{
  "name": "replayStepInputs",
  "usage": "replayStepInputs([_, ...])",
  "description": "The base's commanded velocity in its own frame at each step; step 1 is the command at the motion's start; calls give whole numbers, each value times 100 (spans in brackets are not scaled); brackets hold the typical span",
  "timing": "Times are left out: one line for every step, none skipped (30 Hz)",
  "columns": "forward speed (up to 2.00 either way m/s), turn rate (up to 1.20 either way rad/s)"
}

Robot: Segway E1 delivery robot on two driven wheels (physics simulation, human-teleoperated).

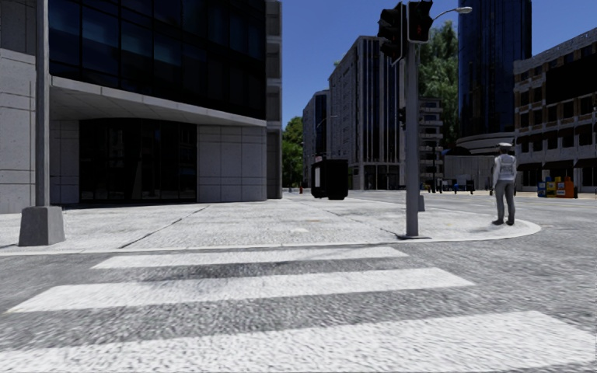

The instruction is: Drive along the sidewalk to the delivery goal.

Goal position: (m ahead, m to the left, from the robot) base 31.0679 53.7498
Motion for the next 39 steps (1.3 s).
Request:
replayStepInputs([200, 24])
replayStepInputs([200, 24])
replayStepInputs([200, 18])
replayStepInputs([200, 7])
replayStepInputs([200, 7])
replayStepInputs([200, 0])
replayStepInputs([200, 0])
replayStepInputs([200, 0])
replayStepInputs([200, 0])
replayStepInputs([200, 0])
replayStepInputs([200, 0])
replayStepInputs([200, 0])
replayStepInputs([200, 0])
replayStepInputs([200, 0])
replayStepInputs([200, 0])
replayStepInputs([200, 0])
replayStepInputs([200, 0])
replayStepInputs([200, 0])
replayStepInputs([200, 0])
replayStepInputs([200, 0])
replayStepInputs([200, 0])
replayStepInputs([200, 4])
replayStepInputs([200, 10])
replayStepInputs([198, 11])
replayStepInputs([198, 11])
replayStepInputs([197, 12])
replayStepInputs([197, 20])
replayStepInputs([197, 28])
replayStepInputs([193, 34])
replayStepInputs([193, 34])
replayStepInputs([184, 36])
replayStepInputs([171, 39])
replayStepInputs([164, 42])
replayStepInputs([158, 47])
replayStepInputs([155, 55])
replayStepInputs([155, 55])
replayStepInputs([155, 56])
replayStepInputs([155, 57])
replayStepInputs([155, 58])
